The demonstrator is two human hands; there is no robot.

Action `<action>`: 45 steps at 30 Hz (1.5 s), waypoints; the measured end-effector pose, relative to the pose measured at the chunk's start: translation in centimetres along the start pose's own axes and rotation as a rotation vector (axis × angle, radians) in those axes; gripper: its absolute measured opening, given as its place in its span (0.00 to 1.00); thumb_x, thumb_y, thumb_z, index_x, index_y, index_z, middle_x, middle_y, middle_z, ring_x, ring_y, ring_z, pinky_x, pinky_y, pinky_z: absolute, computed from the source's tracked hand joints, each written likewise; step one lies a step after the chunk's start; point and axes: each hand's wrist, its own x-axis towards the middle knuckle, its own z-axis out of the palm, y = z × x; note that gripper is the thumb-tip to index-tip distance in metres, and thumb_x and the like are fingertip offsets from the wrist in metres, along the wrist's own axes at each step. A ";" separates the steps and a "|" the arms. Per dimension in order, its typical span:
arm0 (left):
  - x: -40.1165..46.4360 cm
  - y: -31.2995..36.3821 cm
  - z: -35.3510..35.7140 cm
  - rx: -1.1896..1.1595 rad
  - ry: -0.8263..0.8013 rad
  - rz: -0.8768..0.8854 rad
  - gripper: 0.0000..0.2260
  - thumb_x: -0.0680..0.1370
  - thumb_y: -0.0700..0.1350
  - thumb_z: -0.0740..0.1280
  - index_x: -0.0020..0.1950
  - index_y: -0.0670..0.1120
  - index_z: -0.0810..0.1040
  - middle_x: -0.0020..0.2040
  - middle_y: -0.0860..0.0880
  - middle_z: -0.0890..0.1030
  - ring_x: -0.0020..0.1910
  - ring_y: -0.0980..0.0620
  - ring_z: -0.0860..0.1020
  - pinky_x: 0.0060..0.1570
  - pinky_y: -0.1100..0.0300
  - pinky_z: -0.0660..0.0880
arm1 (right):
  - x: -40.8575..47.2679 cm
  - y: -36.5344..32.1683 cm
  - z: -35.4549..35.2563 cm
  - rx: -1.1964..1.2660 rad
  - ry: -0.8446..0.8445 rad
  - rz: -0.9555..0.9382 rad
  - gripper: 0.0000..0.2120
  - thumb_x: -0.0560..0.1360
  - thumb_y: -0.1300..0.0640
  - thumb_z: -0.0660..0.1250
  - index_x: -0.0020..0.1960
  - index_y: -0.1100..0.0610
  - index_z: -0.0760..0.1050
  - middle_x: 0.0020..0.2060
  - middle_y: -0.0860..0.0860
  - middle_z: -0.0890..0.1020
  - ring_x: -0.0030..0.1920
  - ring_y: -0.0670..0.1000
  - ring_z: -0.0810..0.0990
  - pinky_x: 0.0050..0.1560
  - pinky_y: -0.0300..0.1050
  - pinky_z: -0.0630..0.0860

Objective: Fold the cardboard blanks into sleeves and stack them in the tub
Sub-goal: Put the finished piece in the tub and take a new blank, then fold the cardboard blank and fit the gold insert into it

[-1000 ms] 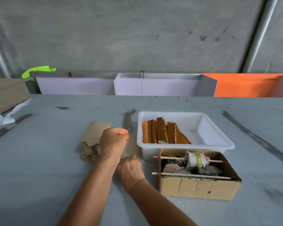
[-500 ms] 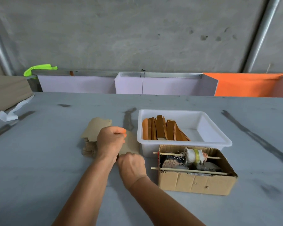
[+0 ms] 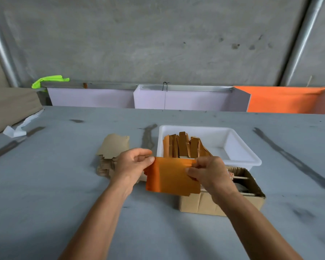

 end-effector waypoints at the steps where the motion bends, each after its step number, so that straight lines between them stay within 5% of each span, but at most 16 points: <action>1: -0.3 0.1 0.3 -0.015 -0.024 -0.008 0.08 0.72 0.36 0.72 0.48 0.46 0.82 0.41 0.49 0.83 0.40 0.56 0.80 0.35 0.70 0.74 | -0.4 0.4 -0.5 0.058 -0.024 0.045 0.05 0.73 0.59 0.71 0.39 0.55 0.77 0.38 0.48 0.79 0.40 0.47 0.77 0.38 0.40 0.73; 6: -2.2 0.5 2.5 -0.034 -0.172 0.024 0.10 0.72 0.32 0.70 0.41 0.47 0.83 0.34 0.49 0.82 0.32 0.56 0.78 0.31 0.66 0.75 | -2.2 2.4 -3.1 0.197 -0.008 0.095 0.04 0.75 0.59 0.69 0.46 0.50 0.77 0.45 0.52 0.80 0.43 0.51 0.80 0.36 0.41 0.77; 11: -4.0 0.3 4.2 0.125 -0.278 0.164 0.13 0.70 0.34 0.73 0.39 0.54 0.83 0.36 0.53 0.83 0.38 0.58 0.80 0.40 0.66 0.76 | -3.6 4.4 -5.4 0.105 0.083 -0.120 0.09 0.73 0.62 0.70 0.35 0.53 0.80 0.31 0.47 0.81 0.34 0.45 0.78 0.38 0.40 0.73; 15: -6.5 -0.9 5.4 0.342 -0.241 0.554 0.08 0.69 0.35 0.74 0.38 0.49 0.84 0.37 0.57 0.81 0.39 0.60 0.78 0.42 0.70 0.72 | -5.6 6.4 -6.8 -0.188 0.219 -0.439 0.08 0.69 0.65 0.73 0.37 0.53 0.81 0.33 0.43 0.82 0.37 0.44 0.79 0.39 0.35 0.73; 18: -8.5 -2.6 5.8 0.524 -0.279 0.859 0.03 0.67 0.38 0.73 0.36 0.45 0.82 0.36 0.54 0.78 0.38 0.58 0.74 0.40 0.64 0.71 | -7.4 8.6 -7.8 -0.482 0.188 -0.727 0.05 0.68 0.64 0.71 0.36 0.56 0.80 0.34 0.45 0.80 0.38 0.46 0.77 0.38 0.39 0.73; 23: -11.2 -5.4 6.1 0.703 -0.344 0.962 0.06 0.63 0.43 0.76 0.32 0.48 0.80 0.34 0.53 0.76 0.36 0.53 0.74 0.40 0.61 0.68 | -10.1 12.0 -7.4 -0.772 0.002 -0.781 0.06 0.70 0.59 0.69 0.34 0.54 0.78 0.32 0.46 0.78 0.37 0.51 0.79 0.37 0.42 0.70; 32: -13.5 -7.5 6.6 0.653 -0.377 0.622 0.05 0.67 0.47 0.74 0.33 0.48 0.81 0.35 0.53 0.77 0.40 0.59 0.72 0.43 0.63 0.67 | -11.7 13.2 -6.6 -0.692 -0.092 -0.559 0.08 0.61 0.63 0.78 0.33 0.54 0.80 0.32 0.48 0.79 0.34 0.54 0.78 0.32 0.45 0.77; 38: -14.1 -7.3 7.7 0.674 -0.226 0.400 0.04 0.70 0.48 0.74 0.37 0.49 0.84 0.42 0.60 0.72 0.49 0.57 0.71 0.54 0.63 0.66 | -11.0 13.5 -5.5 -0.593 -0.008 -0.226 0.05 0.74 0.54 0.67 0.44 0.54 0.82 0.39 0.46 0.74 0.47 0.46 0.70 0.44 0.32 0.65; 45: -13.5 -7.1 8.4 0.795 -0.209 0.189 0.08 0.71 0.54 0.71 0.32 0.55 0.78 0.48 0.63 0.69 0.54 0.61 0.65 0.57 0.64 0.60 | -9.5 12.9 -5.5 -0.591 -0.015 0.058 0.06 0.70 0.54 0.69 0.45 0.52 0.84 0.44 0.50 0.81 0.49 0.49 0.77 0.46 0.39 0.74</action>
